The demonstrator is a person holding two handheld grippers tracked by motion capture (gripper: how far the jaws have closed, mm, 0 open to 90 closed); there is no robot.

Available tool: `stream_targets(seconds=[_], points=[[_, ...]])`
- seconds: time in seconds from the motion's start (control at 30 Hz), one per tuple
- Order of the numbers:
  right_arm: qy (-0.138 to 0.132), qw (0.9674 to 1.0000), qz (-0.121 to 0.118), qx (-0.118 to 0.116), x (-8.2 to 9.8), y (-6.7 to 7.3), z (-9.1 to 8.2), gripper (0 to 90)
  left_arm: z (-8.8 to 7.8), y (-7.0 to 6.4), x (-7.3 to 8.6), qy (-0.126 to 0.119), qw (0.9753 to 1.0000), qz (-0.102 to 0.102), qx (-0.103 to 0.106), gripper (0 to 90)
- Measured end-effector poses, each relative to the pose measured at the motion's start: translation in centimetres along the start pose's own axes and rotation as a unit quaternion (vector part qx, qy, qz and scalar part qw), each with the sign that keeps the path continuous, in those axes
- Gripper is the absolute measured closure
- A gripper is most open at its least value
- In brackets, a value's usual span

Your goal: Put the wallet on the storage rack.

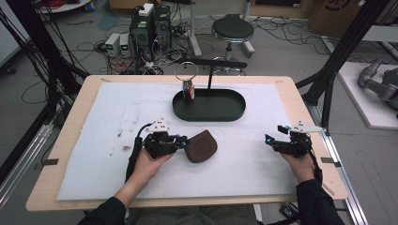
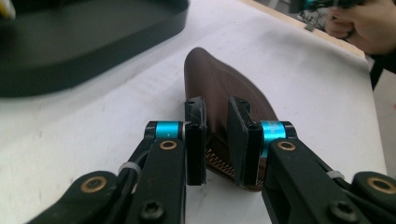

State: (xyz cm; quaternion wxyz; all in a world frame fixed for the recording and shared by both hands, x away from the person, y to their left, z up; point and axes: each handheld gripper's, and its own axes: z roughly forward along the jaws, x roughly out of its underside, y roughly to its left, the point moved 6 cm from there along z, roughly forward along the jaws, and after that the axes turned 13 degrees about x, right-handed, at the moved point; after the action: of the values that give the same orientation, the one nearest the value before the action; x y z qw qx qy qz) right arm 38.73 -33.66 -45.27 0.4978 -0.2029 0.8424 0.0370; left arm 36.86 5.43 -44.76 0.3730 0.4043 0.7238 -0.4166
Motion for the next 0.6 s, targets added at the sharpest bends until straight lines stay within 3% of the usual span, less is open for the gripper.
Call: stream_targets(seconds=[0.03, 0.07, 0.13, 0.17, 0.2, 0.43, 0.5, 0.6], points=[[-0.002, 1.0000, -0.002, -0.002, 0.0, 0.1, 0.0, 29.4, 0.1, -0.3, -0.2, 0.001, 0.9999, 0.014, 0.003, 77.6], [-0.003, 1.0000, 0.000, -0.004, -0.1, 0.2, -0.1, 29.4, 0.1, -1.0, -0.7, 0.002, 0.9991, 0.041, 0.011, 77.8], [-0.008, 0.9999, 0.001, -0.011, -0.3, 0.5, -0.2, 29.4, 0.2, -1.3, -0.8, 0.005, 0.9985, 0.053, 0.014, 77.9], [-0.013, 0.9998, 0.000, -0.017, -0.5, 0.8, -0.3, 29.4, 0.3, -1.9, -1.2, 0.004, 0.9971, 0.073, 0.020, 78.0], [-0.016, 0.9996, 0.001, -0.023, -0.6, 1.0, -0.4, 29.4, 0.3, -2.1, -1.3, 0.004, 0.9964, 0.081, 0.024, 78.1], [-0.040, 0.9973, -0.011, -0.060, -1.5, 2.6, -0.8, 29.5, 0.3, -3.1, -1.7, 0.005, 0.9919, 0.119, 0.043, 78.6], [-0.042, 0.9955, -0.013, -0.084, -1.7, 3.4, -0.8, 29.6, 0.4, -3.4, -1.8, 0.004, 0.9908, 0.126, 0.048, 78.8], [-0.048, 0.9928, -0.014, -0.109, -1.9, 4.1, -0.9, 29.6, 0.5, -4.1, -1.9, 0.003, 0.9867, 0.147, 0.069, 79.1]])
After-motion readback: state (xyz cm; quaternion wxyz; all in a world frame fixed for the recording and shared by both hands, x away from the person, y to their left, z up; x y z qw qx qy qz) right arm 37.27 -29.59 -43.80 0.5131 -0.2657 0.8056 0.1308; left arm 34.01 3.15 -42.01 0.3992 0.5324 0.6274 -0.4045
